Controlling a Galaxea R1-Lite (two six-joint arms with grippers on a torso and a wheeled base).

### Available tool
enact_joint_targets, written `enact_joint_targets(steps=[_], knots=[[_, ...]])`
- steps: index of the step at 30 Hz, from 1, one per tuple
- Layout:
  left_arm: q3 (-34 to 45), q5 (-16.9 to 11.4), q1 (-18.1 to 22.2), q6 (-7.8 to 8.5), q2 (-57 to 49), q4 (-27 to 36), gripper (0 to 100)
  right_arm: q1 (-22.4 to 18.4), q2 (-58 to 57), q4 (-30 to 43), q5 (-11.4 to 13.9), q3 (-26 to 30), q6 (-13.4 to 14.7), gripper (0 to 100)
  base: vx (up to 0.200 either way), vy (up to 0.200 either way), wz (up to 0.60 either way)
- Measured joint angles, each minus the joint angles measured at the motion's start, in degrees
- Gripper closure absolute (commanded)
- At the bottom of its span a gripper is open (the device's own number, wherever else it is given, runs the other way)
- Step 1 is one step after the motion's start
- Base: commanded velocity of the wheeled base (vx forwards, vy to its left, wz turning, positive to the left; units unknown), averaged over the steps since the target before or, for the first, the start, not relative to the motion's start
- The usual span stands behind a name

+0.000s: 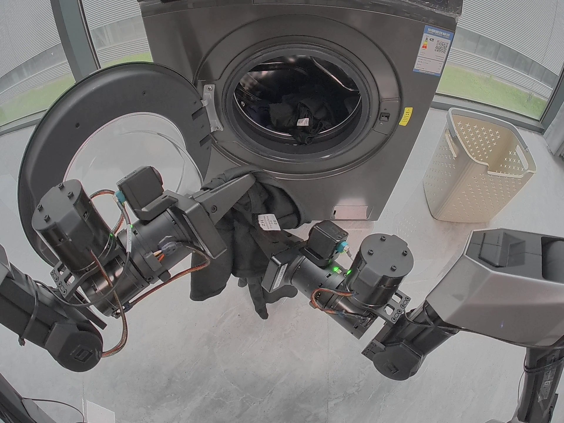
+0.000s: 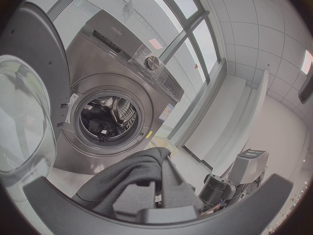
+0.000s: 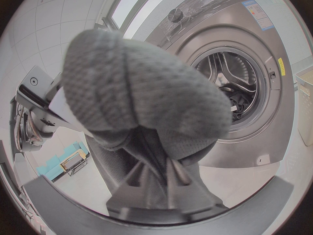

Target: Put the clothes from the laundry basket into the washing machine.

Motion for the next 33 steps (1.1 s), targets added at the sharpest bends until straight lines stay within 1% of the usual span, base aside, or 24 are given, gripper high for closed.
enact_joint_targets(steps=[3,9,19,23,24,27,33], knots=[[0.0,0.0,0.0,0.0,0.1,0.0,100,0.1,-0.4,0.0,-0.1,1.0,0.0,100,0.0,0.0,0.0],[-0.1,0.3,0.1,0.02,0.4,0.0,100,0.4,-3.4,0.1,-0.2,5.3,0.0,100,0.0,0.0,0.0],[-0.4,0.5,0.5,0.0,1.0,-0.1,100,1.2,-11.1,0.1,-0.1,16.2,-0.1,100,0.0,0.0,0.0],[-0.5,0.5,0.6,-0.04,1.1,-0.5,100,1.5,-12.7,0.1,0.0,17.9,-0.1,100,0.0,0.0,0.0],[-0.6,0.5,0.6,-0.04,1.1,-0.7,100,1.5,-13.0,0.1,0.0,18.0,-0.1,0,0.0,0.0,0.0],[-0.8,0.6,0.4,-0.06,1.0,-1.3,100,1.9,-13.1,0.1,0.0,18.0,-0.2,0,0.0,0.0,0.0],[-1.7,2.2,0.1,-0.06,0.9,-1.5,100,2.5,-12.7,0.1,0.5,18.7,-0.3,0,0.0,0.0,0.0]])
